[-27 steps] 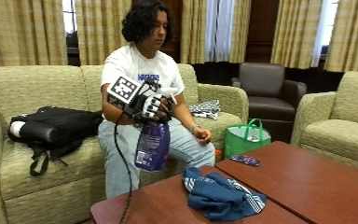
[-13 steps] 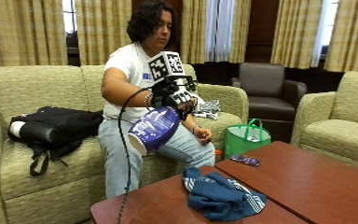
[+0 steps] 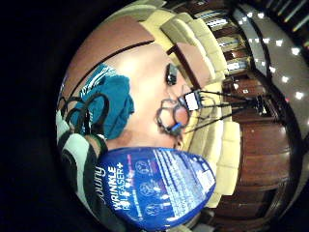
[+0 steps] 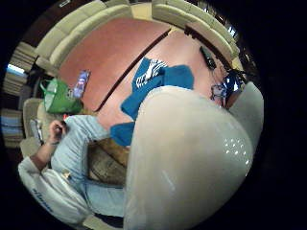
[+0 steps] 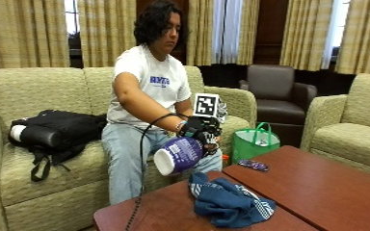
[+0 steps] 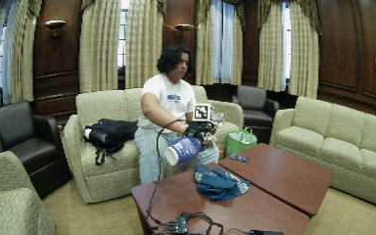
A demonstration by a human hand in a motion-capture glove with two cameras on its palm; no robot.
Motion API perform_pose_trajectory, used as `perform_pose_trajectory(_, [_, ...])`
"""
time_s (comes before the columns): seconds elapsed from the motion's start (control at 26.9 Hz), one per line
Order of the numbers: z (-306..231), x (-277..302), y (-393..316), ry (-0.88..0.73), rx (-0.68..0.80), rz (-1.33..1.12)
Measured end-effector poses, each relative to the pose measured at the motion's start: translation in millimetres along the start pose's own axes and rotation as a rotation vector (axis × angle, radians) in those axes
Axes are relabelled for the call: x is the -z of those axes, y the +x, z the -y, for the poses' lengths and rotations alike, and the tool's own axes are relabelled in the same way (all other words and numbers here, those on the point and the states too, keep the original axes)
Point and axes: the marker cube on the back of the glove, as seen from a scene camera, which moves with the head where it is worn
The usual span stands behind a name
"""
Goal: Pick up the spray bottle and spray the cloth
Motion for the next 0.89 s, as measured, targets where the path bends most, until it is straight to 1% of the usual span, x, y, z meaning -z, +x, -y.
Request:
perform_pose_trajectory(0.07, [2.3,-16.6,-23.7,-0.051,0.083,0.031])
perform_pose_trajectory(0.15, [3.8,-35.1,-43.0,-0.108,0.16,0.013])
perform_pose_trajectory(0.26, [6.2,-60.8,-49.1,-0.166,0.248,-0.143])
perform_pose_trajectory(0.3, [6.7,-67.9,-51.0,-0.181,0.258,-0.195])
perform_pose_trajectory(0.41, [7.5,-90.9,-70.3,-0.23,0.215,-0.333])
perform_pose_trajectory(0.48, [5.7,-104.9,-86.1,-0.26,0.217,-0.374])
perform_pose_trajectory(0.56, [3.4,-115.7,-102.4,-0.288,0.222,-0.337])
perform_pose_trajectory(0.71, [4.4,-122.2,-129.9,-0.335,0.119,-0.045])
perform_pose_trajectory(0.74, [4.9,-123.4,-128.4,-0.337,0.118,-0.044])
perform_pose_trajectory(0.89, [8.3,-122.1,-109.1,-0.321,0.161,-0.21])
